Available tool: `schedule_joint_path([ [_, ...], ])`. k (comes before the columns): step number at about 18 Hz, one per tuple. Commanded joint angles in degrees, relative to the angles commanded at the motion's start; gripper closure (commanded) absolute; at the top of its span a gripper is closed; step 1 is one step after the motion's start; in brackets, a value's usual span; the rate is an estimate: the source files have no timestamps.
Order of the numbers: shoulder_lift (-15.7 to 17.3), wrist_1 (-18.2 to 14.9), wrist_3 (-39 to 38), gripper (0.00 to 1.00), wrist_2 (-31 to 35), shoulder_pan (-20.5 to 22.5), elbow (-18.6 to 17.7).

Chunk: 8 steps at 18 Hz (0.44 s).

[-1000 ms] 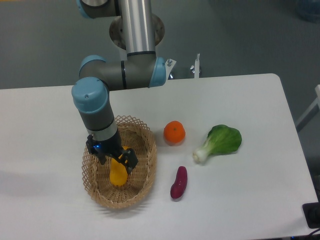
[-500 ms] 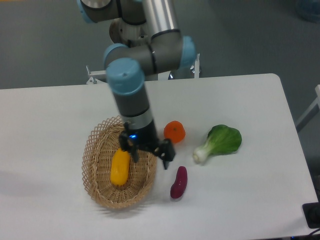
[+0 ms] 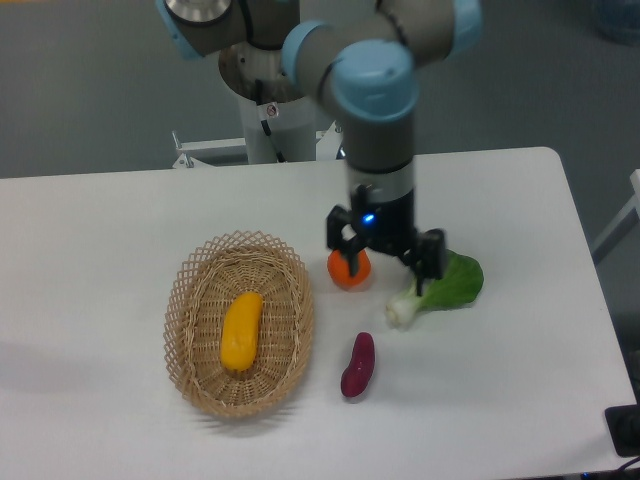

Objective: Place the mango in the basket

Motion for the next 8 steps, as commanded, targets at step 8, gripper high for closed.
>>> schedule_joint_path([
  [8, 0.7, -1.16, 10.3, 0.0, 0.0, 4.58, -0.08],
])
